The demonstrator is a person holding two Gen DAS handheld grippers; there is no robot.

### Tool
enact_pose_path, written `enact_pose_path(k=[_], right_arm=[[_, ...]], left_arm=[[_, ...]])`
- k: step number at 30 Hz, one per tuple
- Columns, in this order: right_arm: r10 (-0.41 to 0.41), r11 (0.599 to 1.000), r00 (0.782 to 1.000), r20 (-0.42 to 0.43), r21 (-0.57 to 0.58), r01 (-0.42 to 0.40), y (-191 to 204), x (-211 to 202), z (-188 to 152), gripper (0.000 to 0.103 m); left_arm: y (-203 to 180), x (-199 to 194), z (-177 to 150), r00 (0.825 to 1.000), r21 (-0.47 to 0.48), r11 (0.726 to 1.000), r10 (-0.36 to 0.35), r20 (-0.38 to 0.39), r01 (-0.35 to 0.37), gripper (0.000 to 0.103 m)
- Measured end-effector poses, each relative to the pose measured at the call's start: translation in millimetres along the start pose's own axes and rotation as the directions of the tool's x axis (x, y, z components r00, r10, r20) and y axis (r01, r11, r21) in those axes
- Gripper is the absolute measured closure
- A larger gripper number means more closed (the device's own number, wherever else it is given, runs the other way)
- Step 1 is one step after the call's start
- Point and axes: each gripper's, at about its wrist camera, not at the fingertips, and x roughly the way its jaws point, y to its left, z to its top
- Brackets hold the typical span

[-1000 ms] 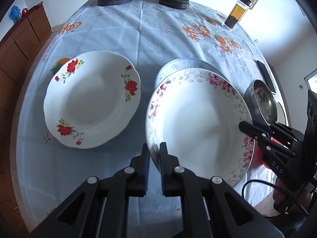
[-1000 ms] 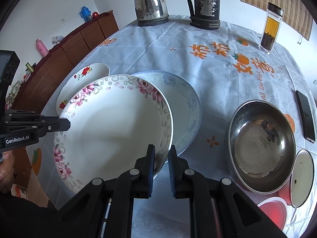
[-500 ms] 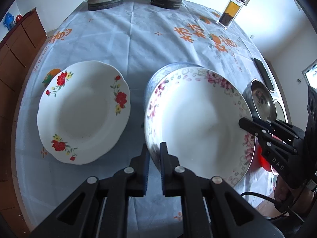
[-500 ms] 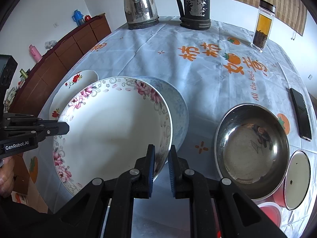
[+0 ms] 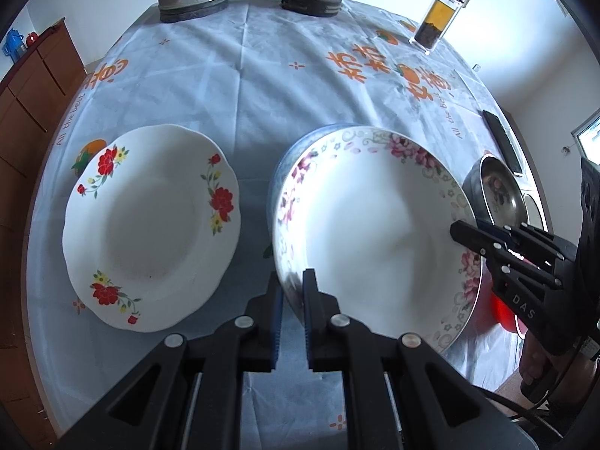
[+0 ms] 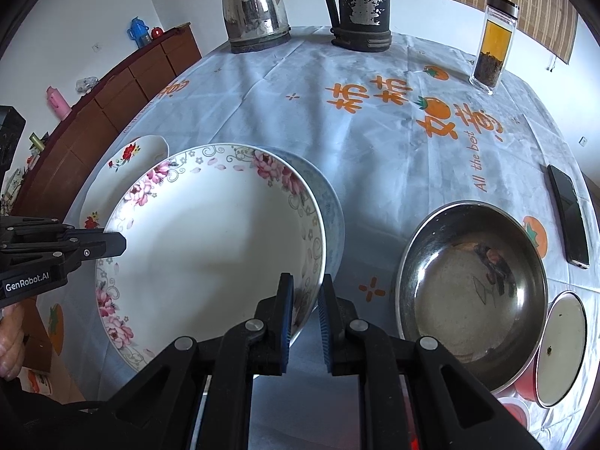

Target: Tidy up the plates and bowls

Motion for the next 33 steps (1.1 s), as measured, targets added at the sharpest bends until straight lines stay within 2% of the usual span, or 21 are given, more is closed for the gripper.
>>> enact_pose_path(k=[16, 33], right_arm=[[-0.012, 1.0, 1.0, -0.011, 0.019, 0.013, -10.8, 9.8, 0.4, 0.089], [-0.033, 0.999, 0.999, -0.007, -0.011, 0.033, -9.2, 18.8, 7.2, 0.089]], left_arm=[[-5.9, 11.7, 7.5, 1.0, 0.009, 1.0, -0.003, -0.012, 0.003, 0.096], [-1.7, 23.4, 15.9, 1.0, 0.003, 1.0, 0.007, -0.02, -0.007, 0.096]])
